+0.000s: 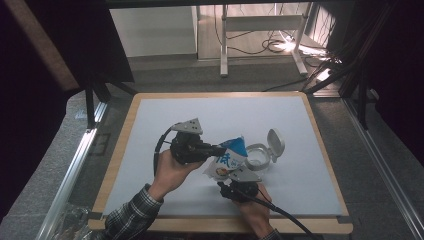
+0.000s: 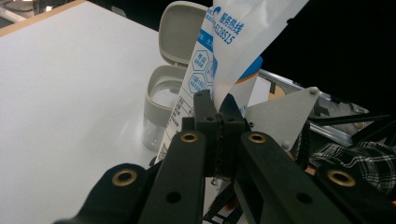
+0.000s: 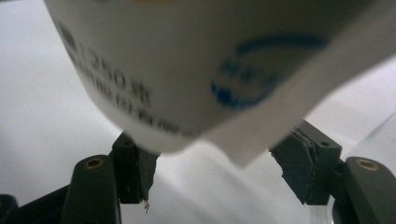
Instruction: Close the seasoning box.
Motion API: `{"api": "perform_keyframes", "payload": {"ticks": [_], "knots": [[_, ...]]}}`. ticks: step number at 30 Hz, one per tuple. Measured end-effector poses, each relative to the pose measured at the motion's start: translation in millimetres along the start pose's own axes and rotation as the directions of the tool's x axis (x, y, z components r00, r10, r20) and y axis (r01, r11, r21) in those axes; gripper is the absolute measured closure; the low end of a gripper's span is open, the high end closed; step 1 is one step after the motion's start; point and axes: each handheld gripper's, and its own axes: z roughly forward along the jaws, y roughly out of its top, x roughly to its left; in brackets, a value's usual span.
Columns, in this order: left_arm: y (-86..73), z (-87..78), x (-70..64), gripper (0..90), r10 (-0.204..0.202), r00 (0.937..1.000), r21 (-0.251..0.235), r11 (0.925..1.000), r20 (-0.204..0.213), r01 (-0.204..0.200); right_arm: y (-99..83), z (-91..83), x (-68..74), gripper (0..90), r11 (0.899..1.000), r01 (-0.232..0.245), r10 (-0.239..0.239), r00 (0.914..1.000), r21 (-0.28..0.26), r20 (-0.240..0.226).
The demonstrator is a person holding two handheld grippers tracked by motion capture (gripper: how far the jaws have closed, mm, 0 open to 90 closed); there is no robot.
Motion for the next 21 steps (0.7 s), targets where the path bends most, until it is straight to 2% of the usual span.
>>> {"api": "perform_keyframes", "payload": {"ticks": [5,7,10,13,18,21], "knots": [[0.8,-0.3,-0.2,90.0,-0.014,0.9998,-0.004,0.9999,0.012,0.014,0.8,-0.9,2.5,35.4,0.999,0.026,-0.025,0.9995,-0.042,0.018],[0.9,-0.4,-0.1,90.0,-0.018,0.9997,-0.005,0.9998,0.015,0.018,0.9,-1.1,3.5,35.7,0.999,0.027,-0.026,0.9995,-0.045,0.019],[1.1,-1.3,0.6,90.0,-0.023,0.9997,-0.005,0.9997,0.012,0.023,-1.0,1.9,2.1,36.0,0.999,0.048,-0.047,0.9971,-0.018,0.061],[1.0,-1.7,0.6,90.0,-0.025,0.9996,-0.005,0.9997,0.012,0.025,-1.4,2.5,1.7,36.0,0.998,0.052,-0.051,0.9963,-0.019,0.070],[0.9,-1.2,0.4,90.0,-0.031,0.9993,-0.008,0.9995,0.019,0.031,1.0,-0.8,4.5,36.0,0.996,0.047,-0.043,0.9977,-0.076,0.053],[1.3,1.1,0.9,90.0,-0.036,0.9990,-0.008,0.9993,0.027,0.036,2.6,-3.3,6.0,37.8,0.993,0.062,-0.057,0.9971,-0.099,0.051]]}}
